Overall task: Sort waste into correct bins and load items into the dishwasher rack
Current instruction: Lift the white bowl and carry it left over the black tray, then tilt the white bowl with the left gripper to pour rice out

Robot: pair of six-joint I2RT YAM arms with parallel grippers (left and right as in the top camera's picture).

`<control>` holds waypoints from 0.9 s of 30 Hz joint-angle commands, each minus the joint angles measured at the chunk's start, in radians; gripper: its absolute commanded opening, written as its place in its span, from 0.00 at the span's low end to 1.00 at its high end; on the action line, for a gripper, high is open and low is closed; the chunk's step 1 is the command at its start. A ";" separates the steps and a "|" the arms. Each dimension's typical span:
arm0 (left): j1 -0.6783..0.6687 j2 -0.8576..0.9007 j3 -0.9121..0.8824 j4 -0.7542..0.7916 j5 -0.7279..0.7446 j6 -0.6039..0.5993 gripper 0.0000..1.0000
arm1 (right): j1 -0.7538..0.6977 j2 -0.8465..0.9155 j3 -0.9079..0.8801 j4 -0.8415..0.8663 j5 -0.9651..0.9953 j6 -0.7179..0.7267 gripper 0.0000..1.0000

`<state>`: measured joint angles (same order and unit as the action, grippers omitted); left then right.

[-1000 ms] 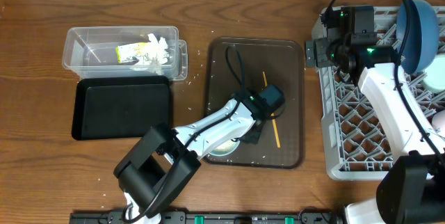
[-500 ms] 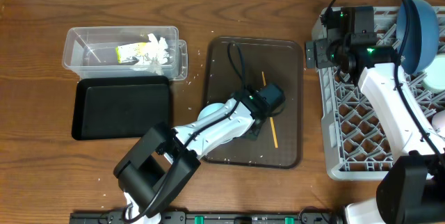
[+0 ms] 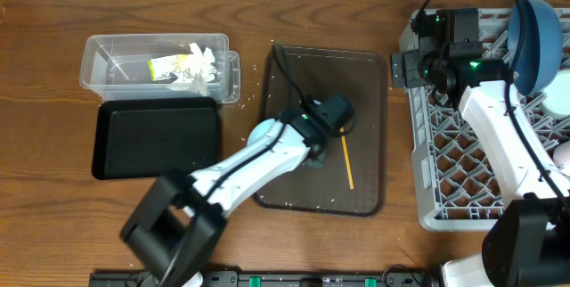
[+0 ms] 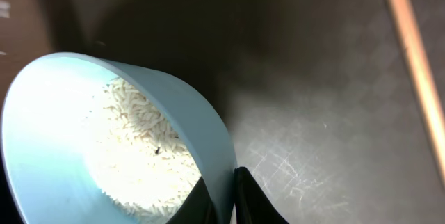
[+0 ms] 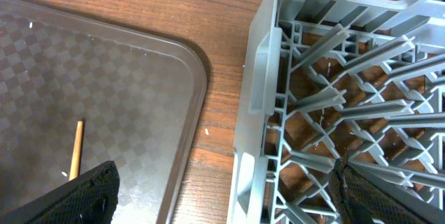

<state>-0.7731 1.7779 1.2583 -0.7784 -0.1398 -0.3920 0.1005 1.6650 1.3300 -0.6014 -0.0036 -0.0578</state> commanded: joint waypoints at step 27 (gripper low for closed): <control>0.798 -0.262 -0.004 -0.095 0.508 0.157 0.06 | 0.003 -0.024 -0.002 -0.009 0.007 0.013 0.95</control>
<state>-0.0345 1.5314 1.2583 -0.8684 0.2283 -0.3065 0.1005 1.6646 1.3300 -0.6090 -0.0032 -0.0578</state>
